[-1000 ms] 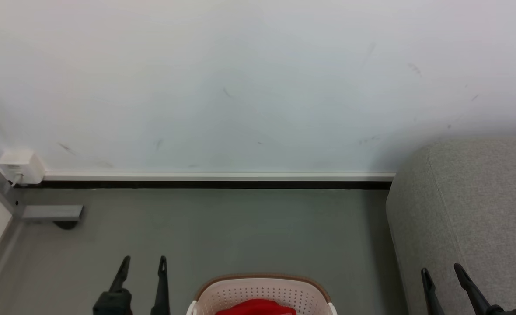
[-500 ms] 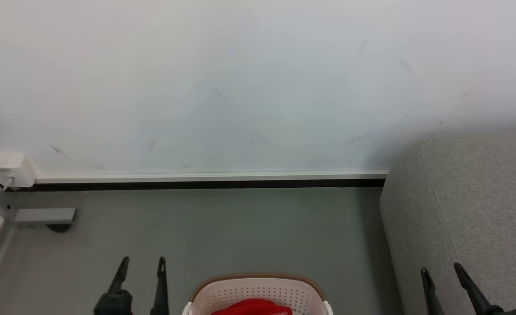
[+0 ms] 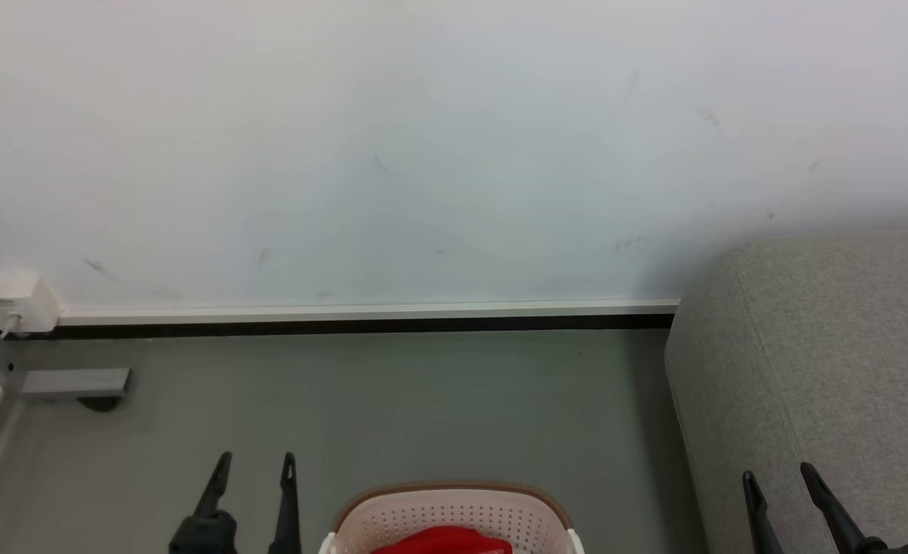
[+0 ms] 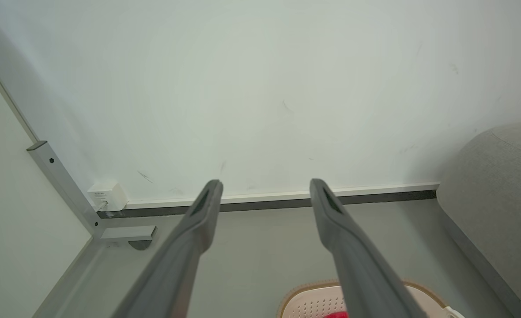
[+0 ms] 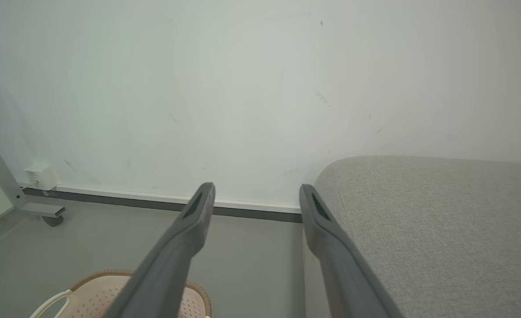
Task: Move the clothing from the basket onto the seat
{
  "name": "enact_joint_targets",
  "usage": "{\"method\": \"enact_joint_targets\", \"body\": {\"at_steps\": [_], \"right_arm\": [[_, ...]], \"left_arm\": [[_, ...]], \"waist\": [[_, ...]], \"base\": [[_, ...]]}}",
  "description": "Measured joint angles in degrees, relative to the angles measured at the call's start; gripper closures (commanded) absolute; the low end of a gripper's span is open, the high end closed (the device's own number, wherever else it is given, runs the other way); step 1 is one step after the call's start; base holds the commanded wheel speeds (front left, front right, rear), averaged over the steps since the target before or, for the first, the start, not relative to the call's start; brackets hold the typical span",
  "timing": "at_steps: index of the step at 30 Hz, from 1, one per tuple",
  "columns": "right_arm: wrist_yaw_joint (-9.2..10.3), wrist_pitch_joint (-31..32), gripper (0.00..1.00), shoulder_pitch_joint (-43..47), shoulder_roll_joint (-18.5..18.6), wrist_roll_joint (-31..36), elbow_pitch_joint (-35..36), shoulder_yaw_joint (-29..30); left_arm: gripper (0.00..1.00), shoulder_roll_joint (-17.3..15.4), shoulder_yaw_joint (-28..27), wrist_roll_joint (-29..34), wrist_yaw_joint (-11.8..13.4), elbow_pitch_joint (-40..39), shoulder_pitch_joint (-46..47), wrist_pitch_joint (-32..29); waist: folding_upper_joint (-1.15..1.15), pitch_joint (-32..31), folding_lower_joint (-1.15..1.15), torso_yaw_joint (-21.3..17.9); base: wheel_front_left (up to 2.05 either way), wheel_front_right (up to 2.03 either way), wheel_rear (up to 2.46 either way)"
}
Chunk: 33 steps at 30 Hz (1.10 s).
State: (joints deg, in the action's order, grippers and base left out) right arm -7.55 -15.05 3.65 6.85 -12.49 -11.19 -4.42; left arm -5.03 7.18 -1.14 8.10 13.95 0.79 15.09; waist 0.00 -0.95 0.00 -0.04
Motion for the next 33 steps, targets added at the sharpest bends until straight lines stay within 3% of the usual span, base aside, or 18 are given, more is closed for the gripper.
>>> {"method": "enact_joint_targets", "body": {"at_steps": [13, 19, 24, 28, 33], "right_arm": [[0.0, 0.0, 0.0, -1.08, -0.15, -0.85, 0.51, -0.38], [0.0, -0.01, 0.0, -2.57, -0.24, -1.41, 2.08, -0.86], [0.0, -0.1, 0.0, -4.53, -0.33, -1.72, 3.61, -1.16], [0.0, -0.1, 0.0, -6.22, -0.44, -2.08, 5.06, -1.27], [0.0, -0.1, 0.0, -8.57, -1.11, -2.92, 6.0, -1.31]], "left_arm": [[0.0, 0.15, 0.33, 0.08, -0.65, 0.43, 0.39, 0.03], [0.0, 0.41, 2.11, 0.11, -2.4, 3.45, 2.54, 0.03], [0.0, 0.7, 4.78, 0.48, -4.57, 13.51, 6.02, -0.09], [0.0, 1.18, 7.72, 0.81, -6.66, 23.23, 11.42, -4.6], [0.0, 1.65, 10.06, 1.69, -7.49, 30.99, 18.89, -7.88]], "waist": [[0.0, 1.12, 0.0, -1.64], [0.0, 2.31, 0.0, -4.14], [0.0, 4.41, 0.0, -6.74], [0.0, 7.33, 0.0, -8.69], [0.0, 11.69, 0.0, -11.28]], "base": [[0.0, 0.0, 0.0], [0.0, 0.0, 0.0], [0.0, 0.0, 0.0], [0.0, 0.0, 0.0], [0.0, 0.0, 0.0]]}}
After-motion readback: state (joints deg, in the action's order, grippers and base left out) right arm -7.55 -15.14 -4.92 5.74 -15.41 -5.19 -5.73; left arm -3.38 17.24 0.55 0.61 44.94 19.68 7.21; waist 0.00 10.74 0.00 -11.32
